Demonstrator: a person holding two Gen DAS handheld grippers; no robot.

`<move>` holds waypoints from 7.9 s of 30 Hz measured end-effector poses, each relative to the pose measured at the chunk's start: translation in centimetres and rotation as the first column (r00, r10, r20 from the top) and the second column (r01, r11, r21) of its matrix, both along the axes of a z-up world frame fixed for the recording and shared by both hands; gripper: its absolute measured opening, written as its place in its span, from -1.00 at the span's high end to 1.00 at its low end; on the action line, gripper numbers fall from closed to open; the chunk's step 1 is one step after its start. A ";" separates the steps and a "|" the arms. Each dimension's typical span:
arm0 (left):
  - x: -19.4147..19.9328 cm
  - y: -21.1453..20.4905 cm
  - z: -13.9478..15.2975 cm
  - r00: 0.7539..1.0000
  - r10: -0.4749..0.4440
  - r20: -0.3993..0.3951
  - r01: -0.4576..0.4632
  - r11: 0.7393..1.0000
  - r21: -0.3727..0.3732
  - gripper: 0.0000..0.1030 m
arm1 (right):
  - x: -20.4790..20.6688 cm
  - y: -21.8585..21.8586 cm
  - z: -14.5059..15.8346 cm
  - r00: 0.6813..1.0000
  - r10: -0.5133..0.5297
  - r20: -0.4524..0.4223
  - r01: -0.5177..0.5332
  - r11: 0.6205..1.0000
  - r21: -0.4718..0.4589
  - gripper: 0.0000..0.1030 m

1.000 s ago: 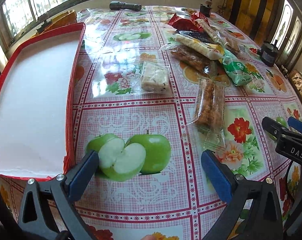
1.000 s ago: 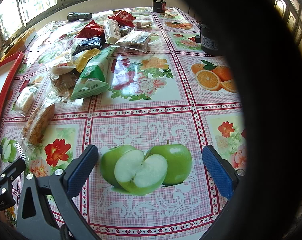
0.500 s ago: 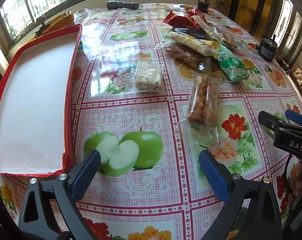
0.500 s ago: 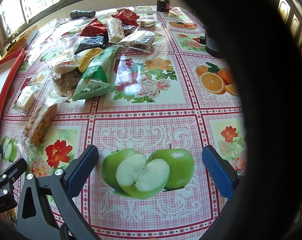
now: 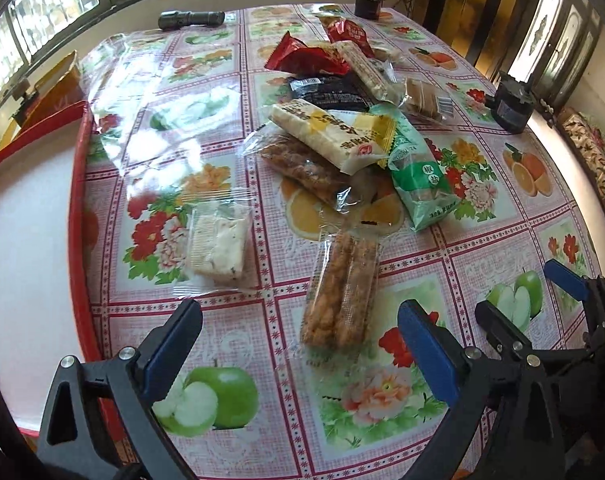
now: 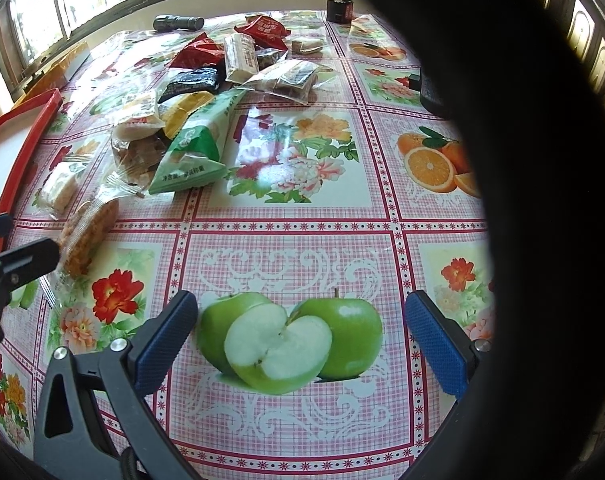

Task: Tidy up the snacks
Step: 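Move the left gripper to the twisted-dough snack bag and grasp it, then grasp the green snack packet with the right gripper, then carry both held snacks over the red tray and open both grippers, then return to the pile and grasp the yellow-white rice cracker packet with the right gripper, then grasp the white square pastry bag with the left gripper, then carry both held snacks into the red tray and open both grippers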

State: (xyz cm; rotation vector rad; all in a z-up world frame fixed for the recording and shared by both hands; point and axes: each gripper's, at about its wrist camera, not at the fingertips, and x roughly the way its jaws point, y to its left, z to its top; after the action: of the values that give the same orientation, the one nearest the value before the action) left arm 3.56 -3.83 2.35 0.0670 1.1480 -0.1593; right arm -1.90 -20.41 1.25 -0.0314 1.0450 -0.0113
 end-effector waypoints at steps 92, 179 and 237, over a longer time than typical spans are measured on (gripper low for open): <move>-4.1 16.6 5.8 0.945 0.265 0.192 -0.262 0.964 -0.043 0.34 | 1.4 18.7 7.5 0.890 0.453 0.050 -0.448 0.849 0.281 0.37; 6.4 3.2 1.7 0.989 0.138 0.057 -0.140 0.989 0.046 -0.02 | 11.1 5.1 3.7 0.952 0.307 0.004 -0.302 0.933 0.196 0.32; -9.3 7.2 4.3 0.975 0.065 0.211 -0.054 0.997 -0.061 0.39 | -1.2 11.6 7.1 0.929 0.349 0.126 -0.363 0.925 0.112 0.32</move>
State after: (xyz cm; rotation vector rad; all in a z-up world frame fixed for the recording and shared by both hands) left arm -5.77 3.39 6.62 0.0007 0.9297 -0.1270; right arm -3.11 -8.86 8.31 -0.0985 0.9209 0.3849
